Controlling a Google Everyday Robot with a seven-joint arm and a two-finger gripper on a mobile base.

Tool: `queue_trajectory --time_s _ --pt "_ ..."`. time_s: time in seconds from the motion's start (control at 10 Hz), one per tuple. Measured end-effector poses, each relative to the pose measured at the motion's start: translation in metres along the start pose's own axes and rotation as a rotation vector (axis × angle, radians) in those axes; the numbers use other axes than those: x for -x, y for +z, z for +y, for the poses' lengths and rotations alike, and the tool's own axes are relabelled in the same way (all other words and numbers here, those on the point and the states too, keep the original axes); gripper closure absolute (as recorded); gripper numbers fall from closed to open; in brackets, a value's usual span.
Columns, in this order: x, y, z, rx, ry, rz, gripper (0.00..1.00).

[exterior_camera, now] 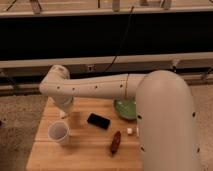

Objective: Place the white sponge in the ceramic cup

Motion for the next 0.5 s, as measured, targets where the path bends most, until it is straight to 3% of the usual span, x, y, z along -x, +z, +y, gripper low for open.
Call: queue_trajectory --time_s 0.2,0.5 --pt "0.006 -0.001 0.002 -0.005 -0.014 -0.001 1.0" --pt "0.036 -0.005 0.004 -0.014 -0.042 -0.009 1.0"
